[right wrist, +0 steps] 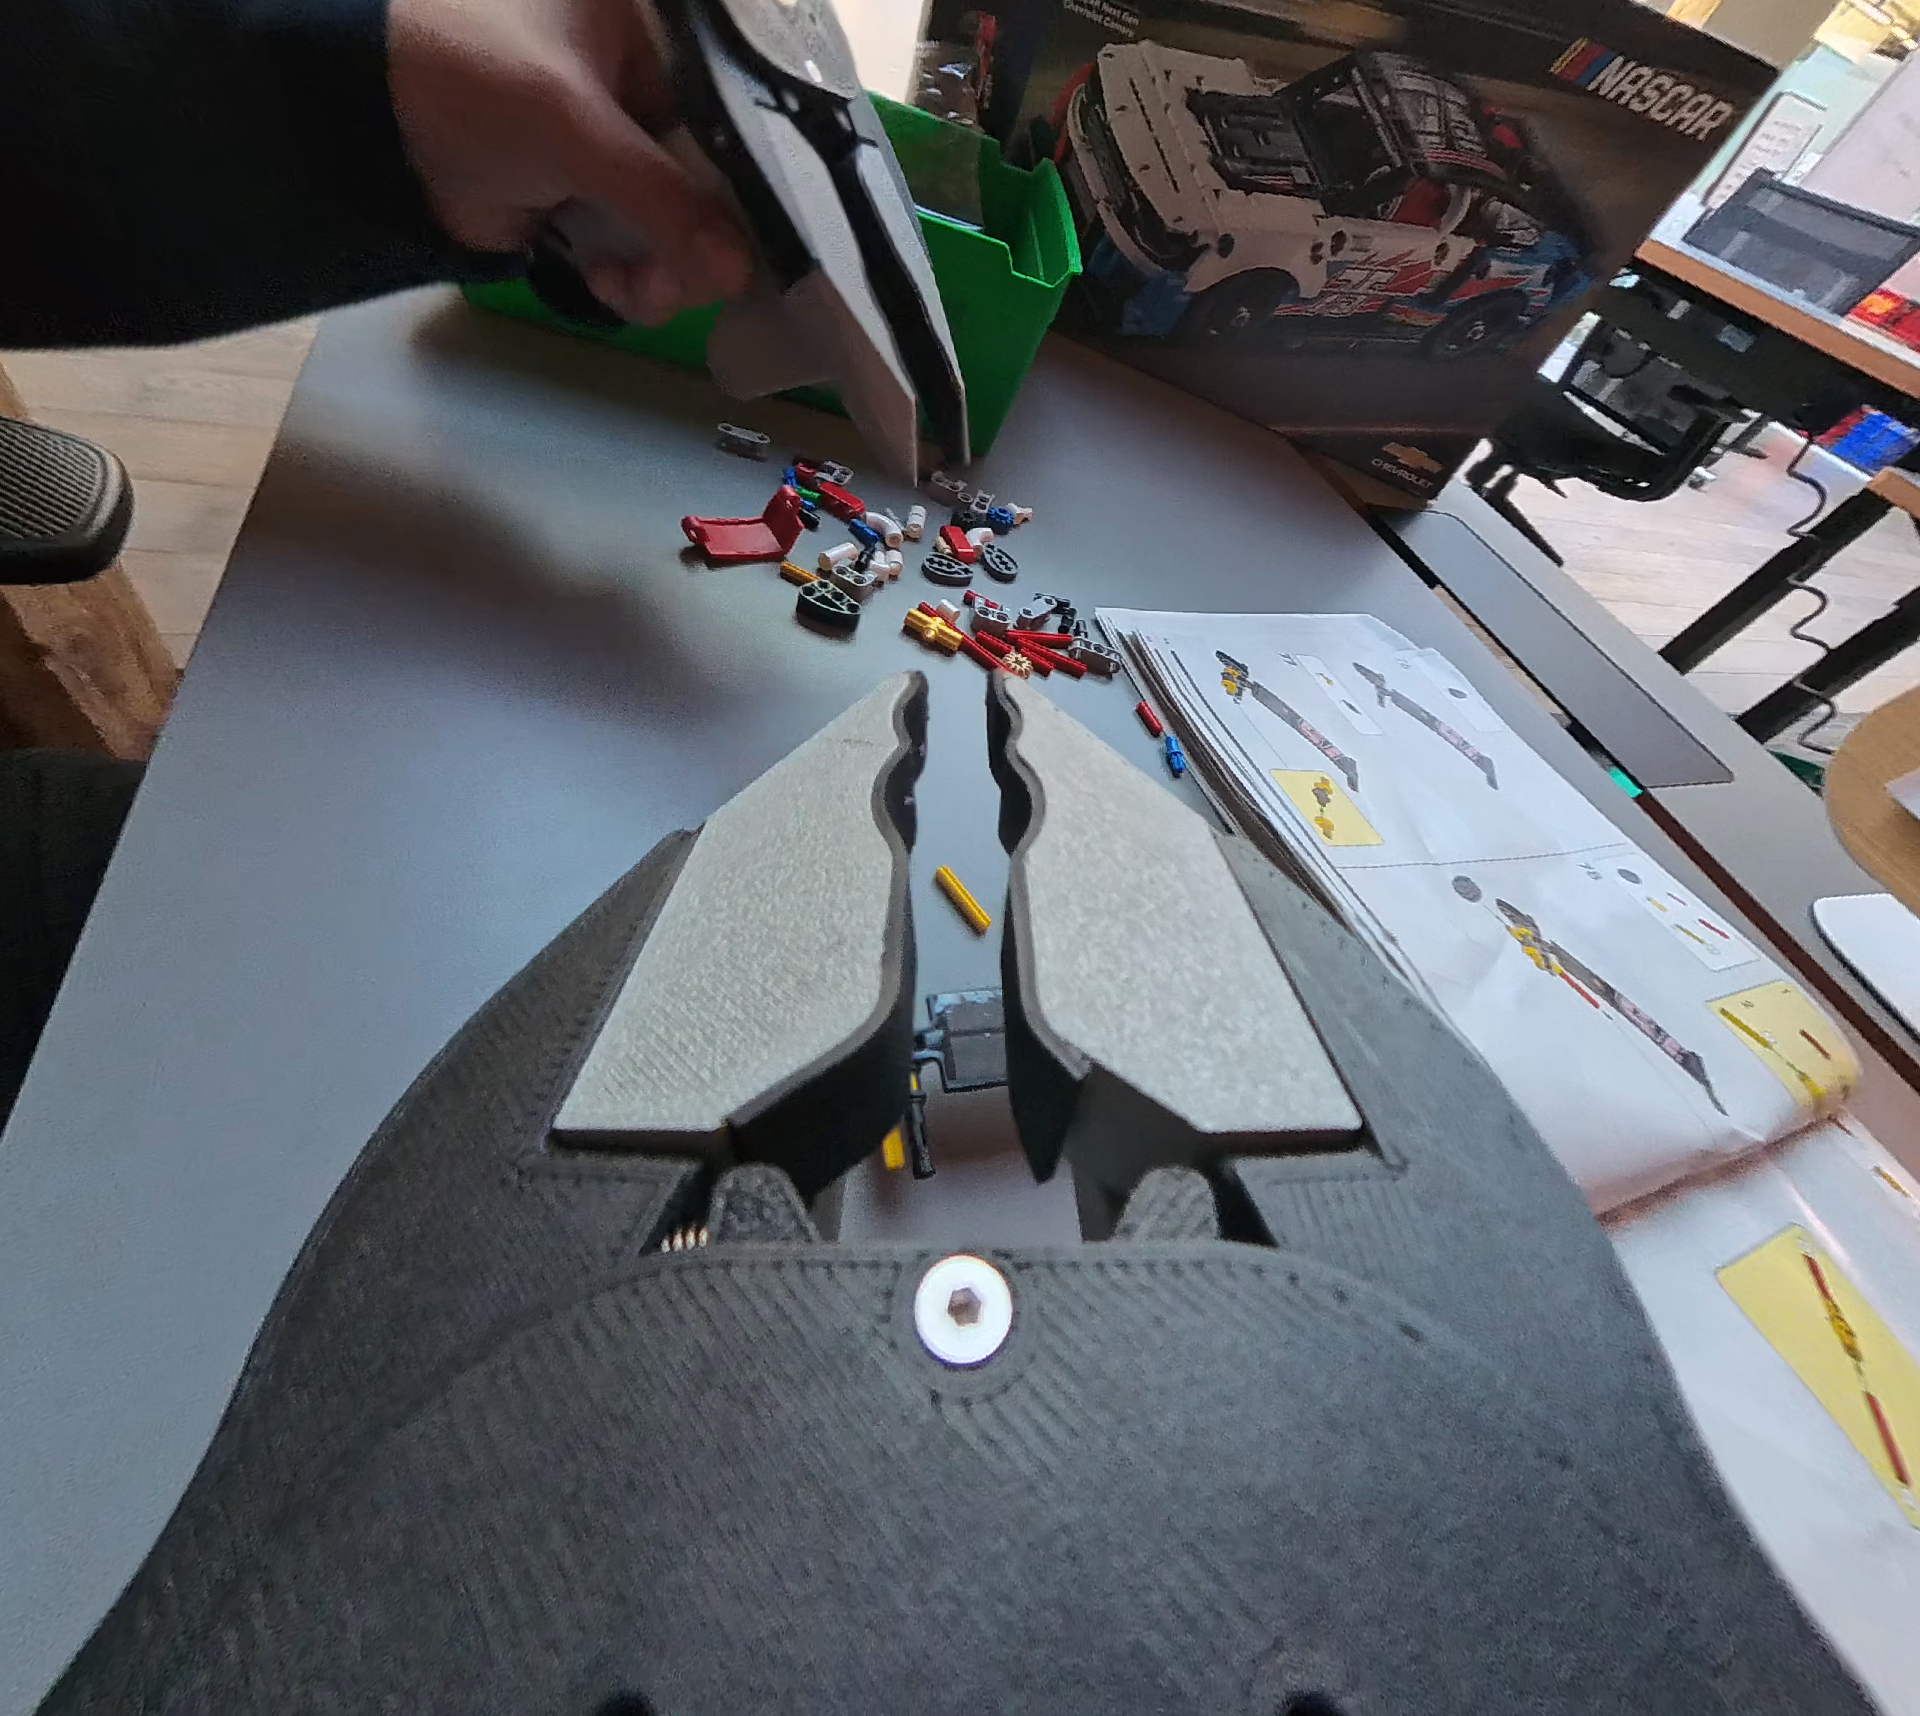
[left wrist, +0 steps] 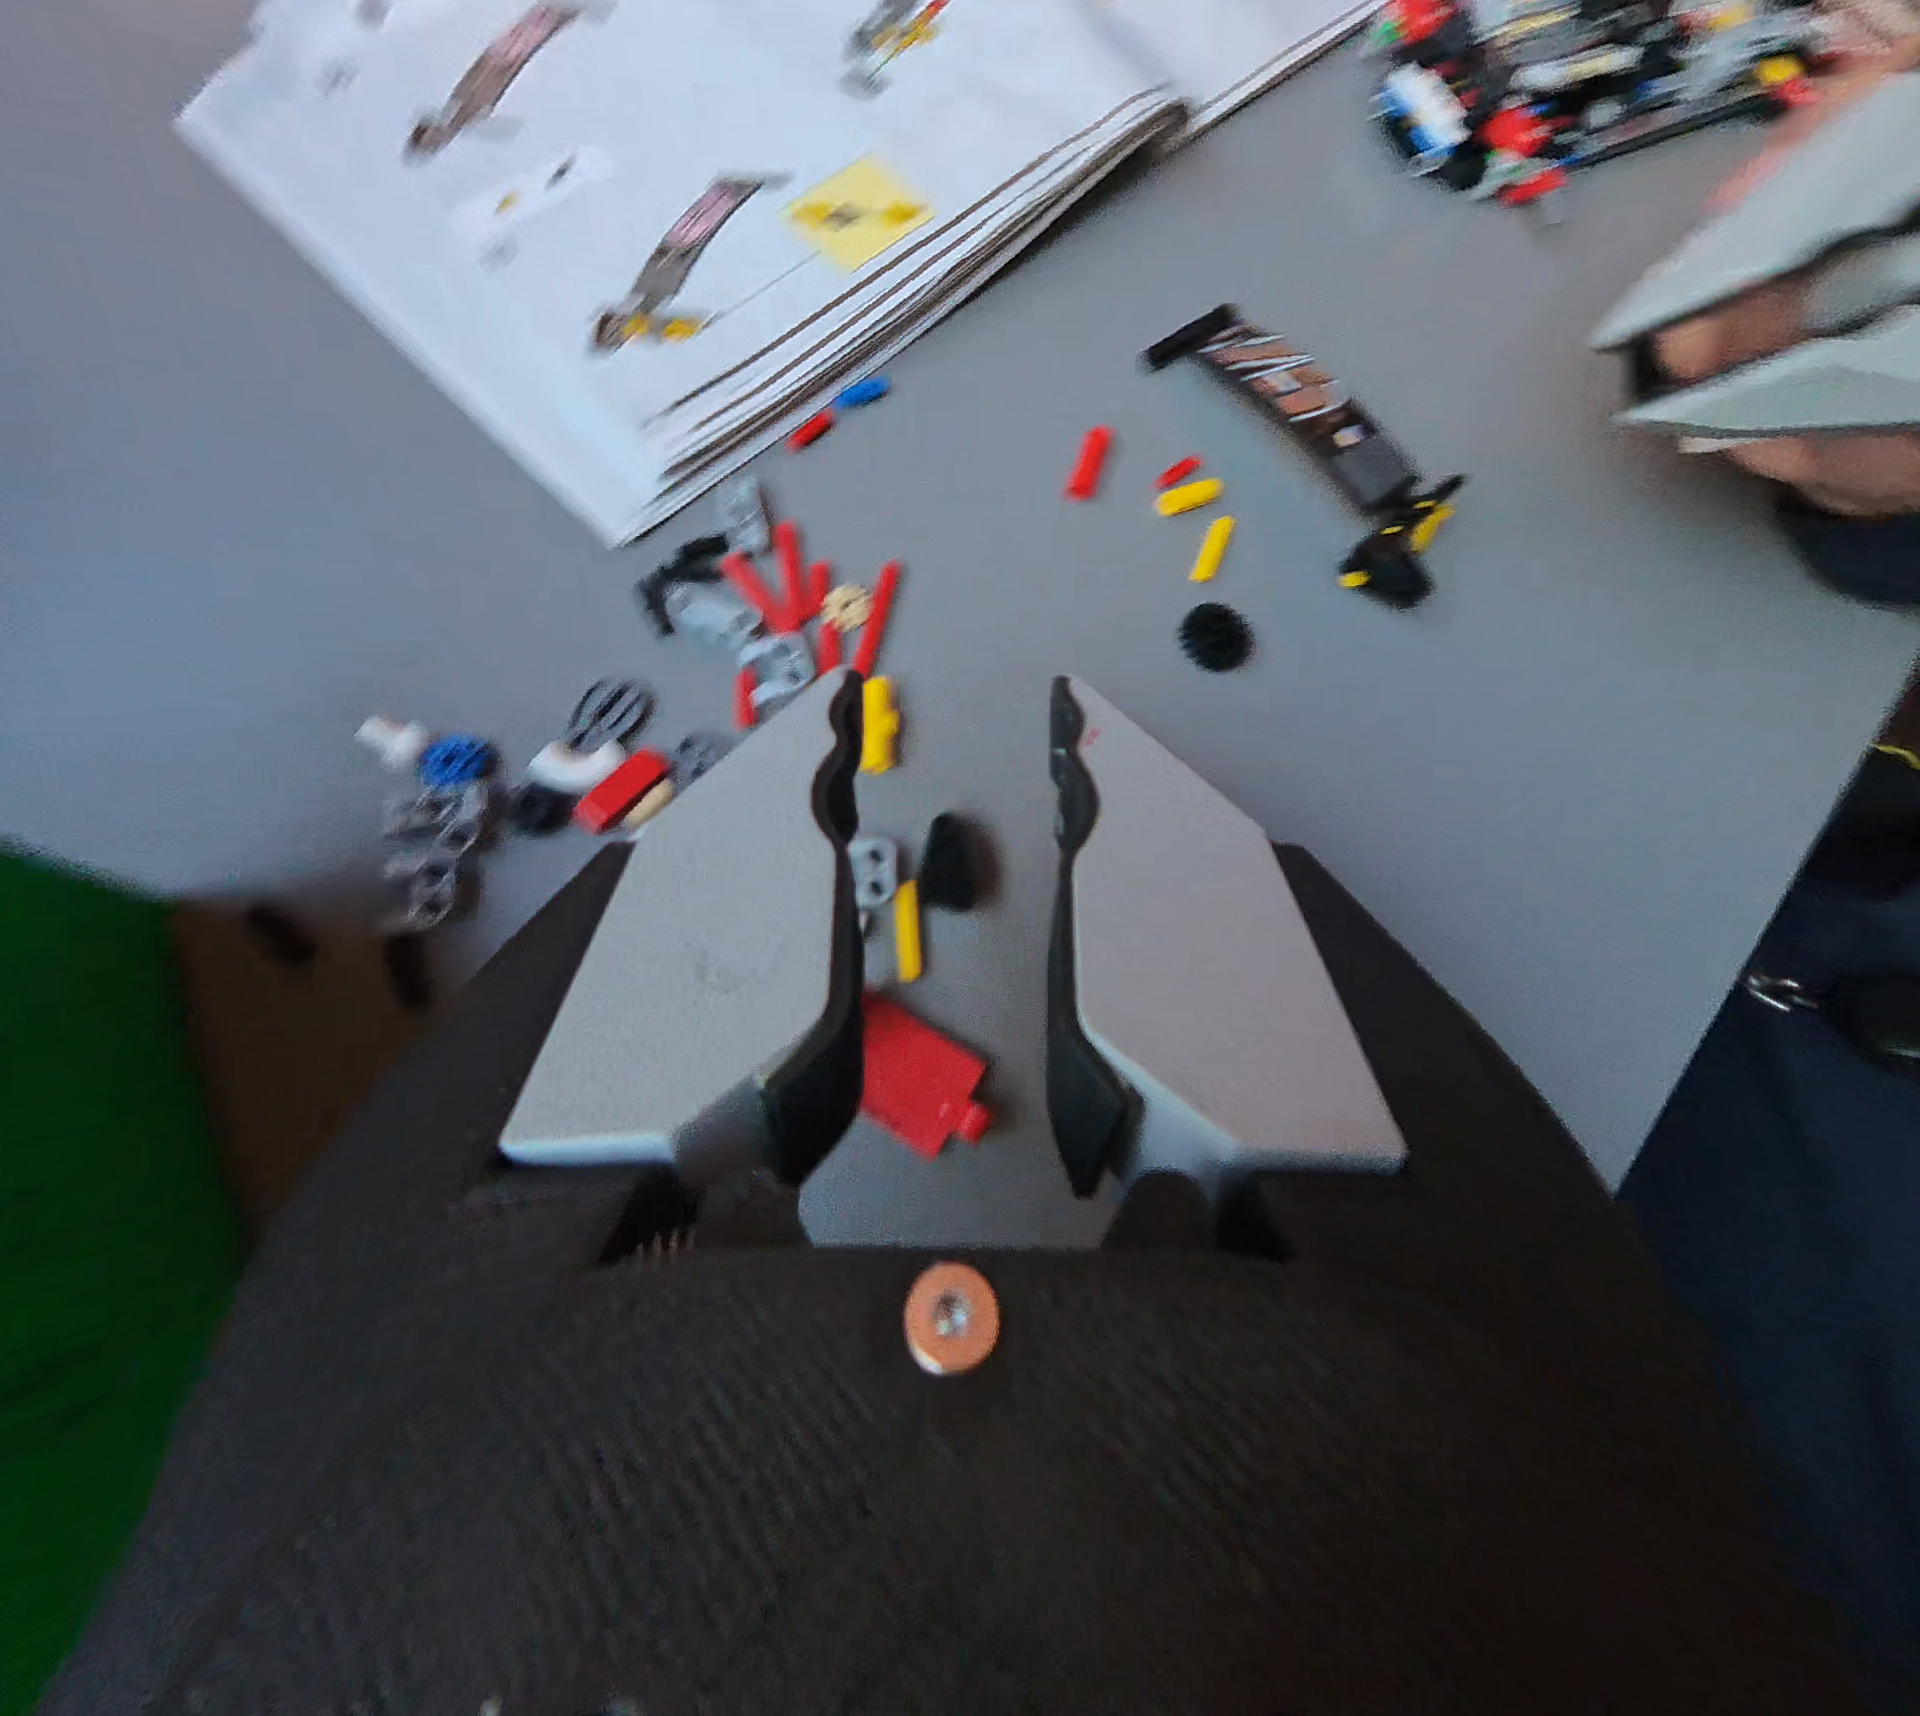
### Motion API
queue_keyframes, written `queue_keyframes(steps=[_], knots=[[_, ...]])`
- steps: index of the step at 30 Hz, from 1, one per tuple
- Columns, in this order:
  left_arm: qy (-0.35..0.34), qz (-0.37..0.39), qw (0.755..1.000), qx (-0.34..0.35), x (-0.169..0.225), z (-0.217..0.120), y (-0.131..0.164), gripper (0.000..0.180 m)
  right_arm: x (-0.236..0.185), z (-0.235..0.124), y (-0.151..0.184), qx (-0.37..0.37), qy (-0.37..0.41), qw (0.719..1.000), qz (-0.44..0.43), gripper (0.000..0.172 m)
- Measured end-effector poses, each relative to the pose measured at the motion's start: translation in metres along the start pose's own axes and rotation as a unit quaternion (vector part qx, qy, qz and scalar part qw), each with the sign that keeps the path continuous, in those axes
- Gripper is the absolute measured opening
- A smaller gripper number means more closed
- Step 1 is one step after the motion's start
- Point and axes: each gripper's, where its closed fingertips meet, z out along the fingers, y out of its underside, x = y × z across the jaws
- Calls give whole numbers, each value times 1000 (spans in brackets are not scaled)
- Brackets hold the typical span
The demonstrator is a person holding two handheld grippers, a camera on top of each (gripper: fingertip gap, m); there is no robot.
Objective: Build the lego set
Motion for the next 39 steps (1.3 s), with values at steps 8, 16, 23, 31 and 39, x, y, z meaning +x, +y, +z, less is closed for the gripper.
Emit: queue_keyframes(steps=[8, 16, 23, 31, 39], knots=[[24, 127, 983, 131, 56, 19, -10, 17, -2, 2, 2, 5, -24, 999, 27, 21], [23, 129, 976, 173, 64, 36, -14, 18, 2, -1, 3, 12, -46, 996, 72, 31], [17, 136, 977, 164, 54, 41, -14, 12, 10, -8, 6, 20, -58, 993, 100, 31], [-15, 119, 985, 122, 42, 49, -9, 10, 39, -12, 40, -42, -10, 993, 112, 27], [-8, 117, 992, -39, 45, 86, -6, 24, 41, -9, 50, -64, -11, 991, 121, 27]])
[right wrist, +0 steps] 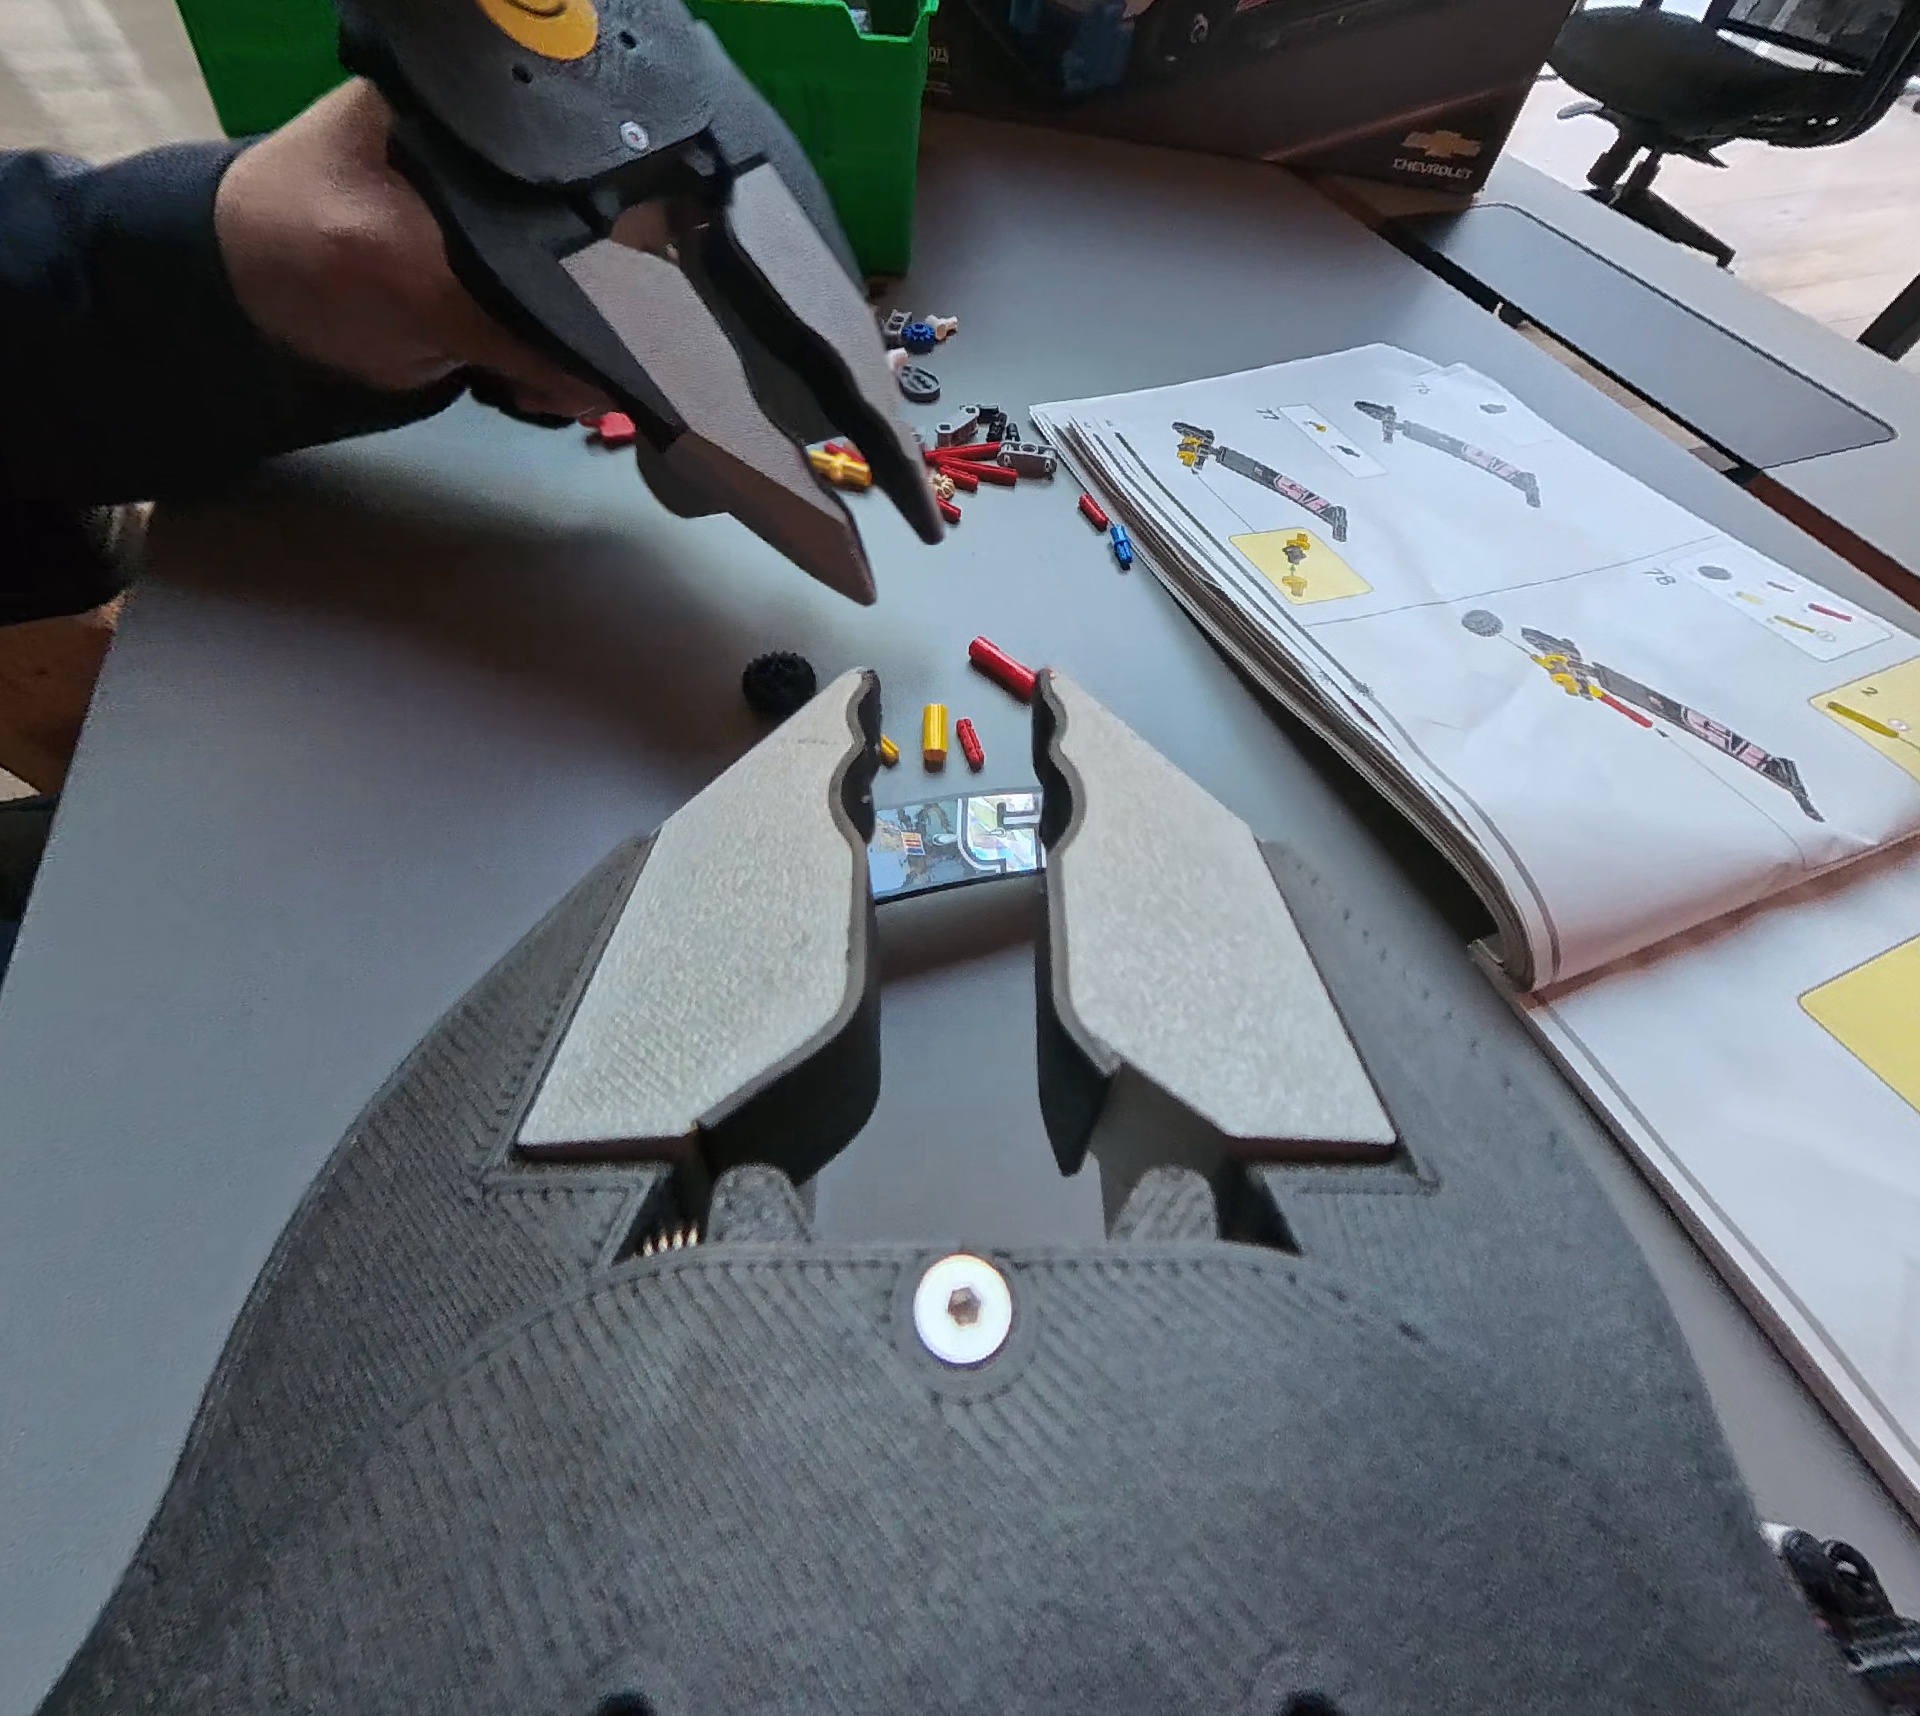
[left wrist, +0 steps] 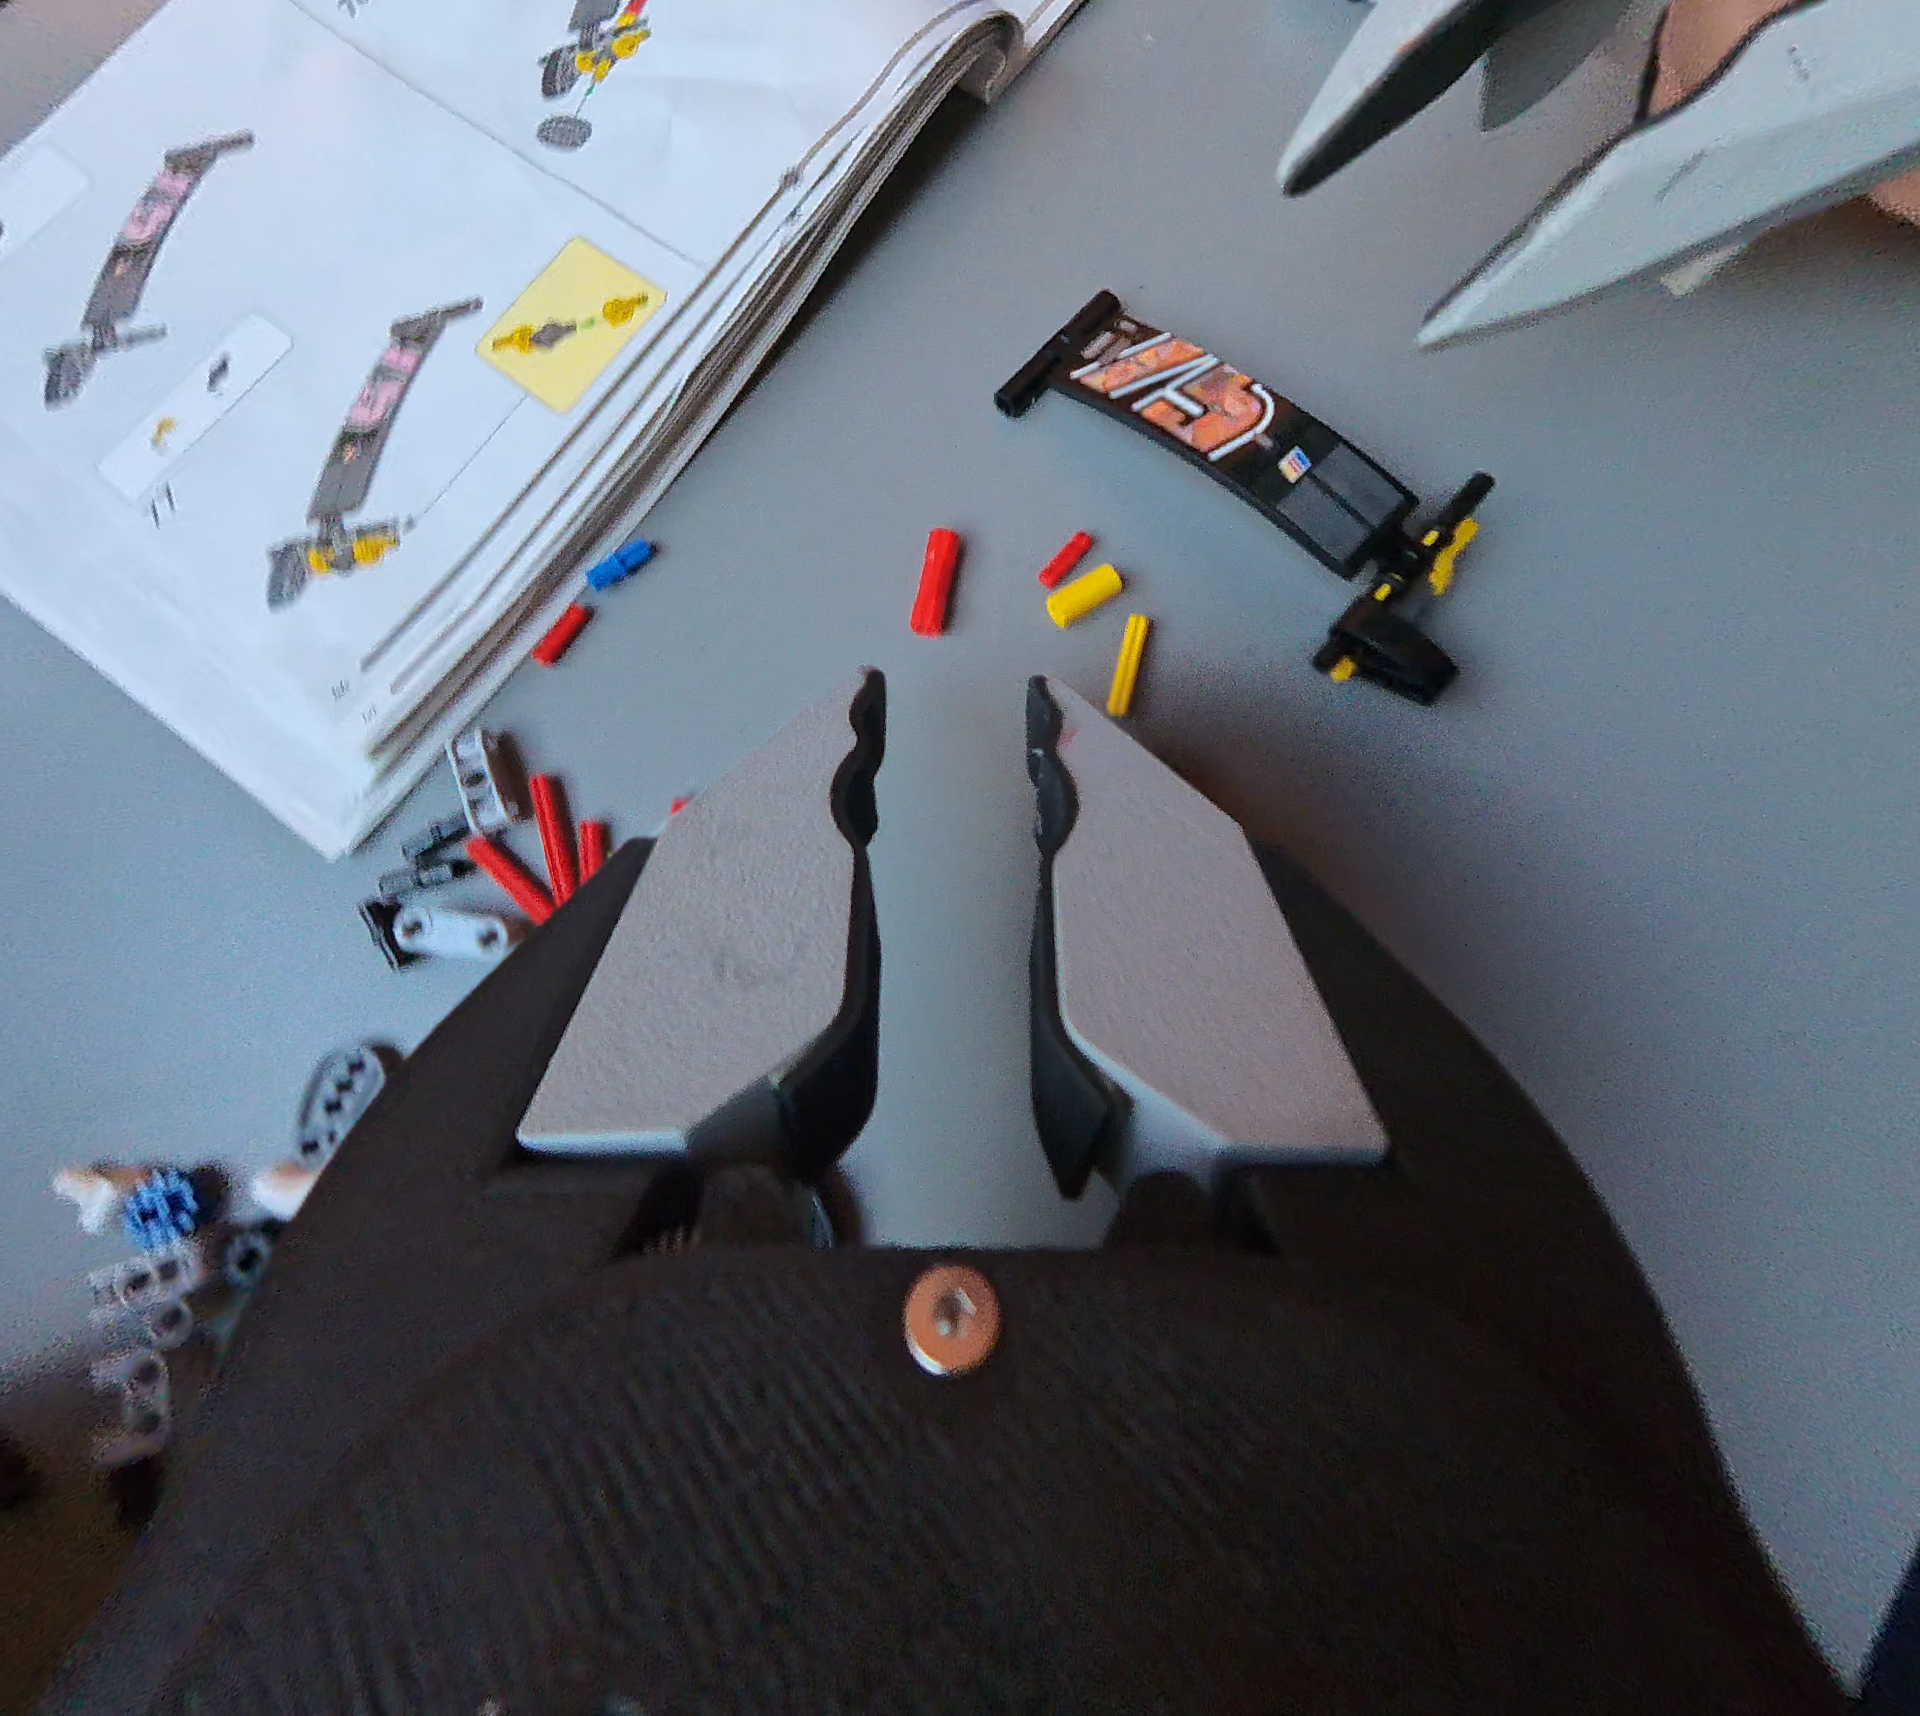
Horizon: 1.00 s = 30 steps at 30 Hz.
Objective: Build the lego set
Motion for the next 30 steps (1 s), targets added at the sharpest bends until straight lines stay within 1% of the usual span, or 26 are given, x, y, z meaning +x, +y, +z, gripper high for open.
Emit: queue_keyframes(steps=[4, 8, 9, 10, 11, 13, 14, 16, 18, 19, 21, 23, 25, 27, 30], knots=[[-12, 65, 997, -37, -8, 19, -13, 22, 1, 2, 4, -11, 4, 1000, -7, 24], [9, 84, 991, -107, -10, 38, -2, 23, 3, 0, 2, -6, 6, 1000, -3, 24], [12, 86, 990, -109, -10, 41, -2, 18, 4, -2, 1, -4, 8, 1000, -3, 24], [20, 88, 990, -106, -8, 42, -2, 8, 6, -3, 0, -1, 10, 1000, -4, 23], [22, 89, 990, -105, -8, 43, -2, 5, 7, -4, -2, 1, 13, 1000, -3, 23], [20, 85, 990, -108, -9, 42, -1, 4, 10, -7, -3, 5, 16, 1000, -1, 23], [5, 84, 991, -106, -13, 41, -1, 4, 10, -8, -4, 7, 16, 1000, 1, 23], [-5, 76, 995, -58, -13, 34, -17, 4, 11, -11, -6, 12, 14, 1000, 6, 23], [23, 63, 997, 36, 3, 19, -49, 3, 12, -14, -6, 16, 10, 1000, 12, 22], [53, 60, 993, 90, 17, 10, -66, 4, 10, -16, -8, 23, 3, 1000, 14, 17], [113, 54, 976, 179, 45, -6, -92, 3, 2, -27, -22, 65, -27, 997, 11, 2], [145, 51, 956, 251, 61, -20, -109, 4, -2, -42, -40, 121, -47, 991, 21, 3], [169, 56, 939, 294, 74, -31, -119, 4, -3, -57, -54, 170, -71, 982, 39, 6], [188, 66, 924, 325, 85, -40, -125, 4, -1, -67, -58, 200, -90, 974, 59, 7], [196, 75, 917, 340, 95, -44, -128, 3, -4, -78, -63, 224, -122, 963, 84, 14]])
